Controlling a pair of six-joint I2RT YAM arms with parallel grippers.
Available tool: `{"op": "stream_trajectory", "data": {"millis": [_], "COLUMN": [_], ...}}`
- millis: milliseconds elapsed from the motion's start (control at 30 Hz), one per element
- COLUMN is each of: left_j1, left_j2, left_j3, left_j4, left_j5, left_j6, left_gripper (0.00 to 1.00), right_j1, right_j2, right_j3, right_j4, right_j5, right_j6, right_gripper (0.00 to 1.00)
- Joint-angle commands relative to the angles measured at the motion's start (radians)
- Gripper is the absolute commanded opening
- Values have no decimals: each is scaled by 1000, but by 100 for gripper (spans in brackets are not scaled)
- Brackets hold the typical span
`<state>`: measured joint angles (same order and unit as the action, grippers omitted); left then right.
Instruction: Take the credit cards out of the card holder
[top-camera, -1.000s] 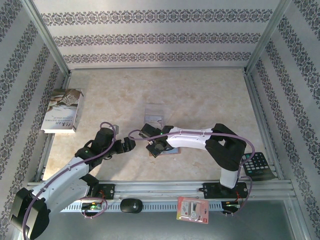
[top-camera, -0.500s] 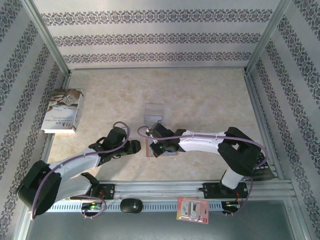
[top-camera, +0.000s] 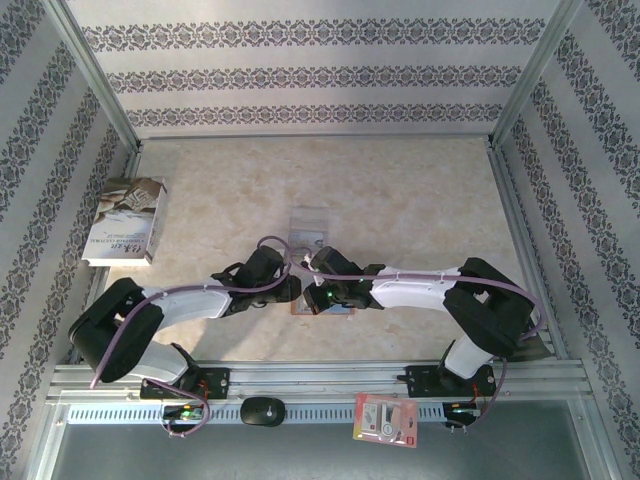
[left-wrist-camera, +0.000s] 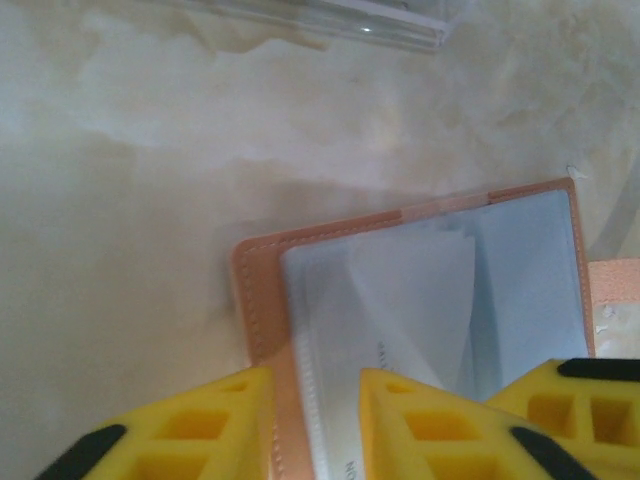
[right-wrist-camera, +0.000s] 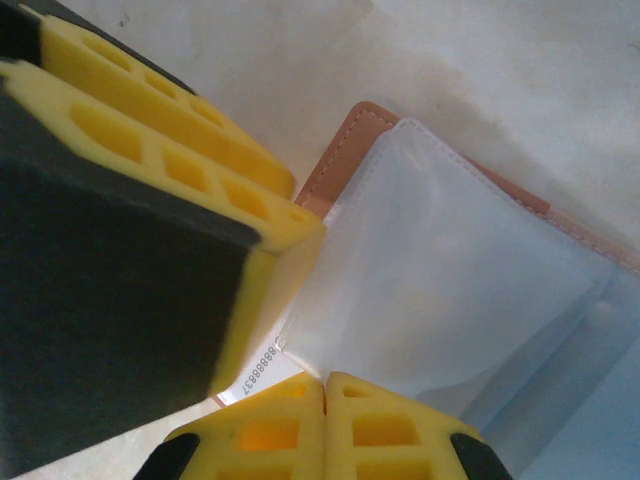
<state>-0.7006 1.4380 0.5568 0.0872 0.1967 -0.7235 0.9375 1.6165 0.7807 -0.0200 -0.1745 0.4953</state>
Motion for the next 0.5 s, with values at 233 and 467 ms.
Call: {"op": "stream_trajectory", "data": {"millis": [233, 467], "left_j1": [-18, -16], "left_j2": [72, 121], "left_j3": [21, 30], "left_j4": [-58, -83], "left_j5": [-3, 30], "left_j6": [0, 6], "left_gripper": [19, 14], "right_j1": [-8, -8], "right_j2": [-36, -61], "right_j3": [-38, -40], "right_j4": [46, -47], "right_j5": [11, 124], "right_j6": [58, 102], "right_gripper": [0, 0]}}
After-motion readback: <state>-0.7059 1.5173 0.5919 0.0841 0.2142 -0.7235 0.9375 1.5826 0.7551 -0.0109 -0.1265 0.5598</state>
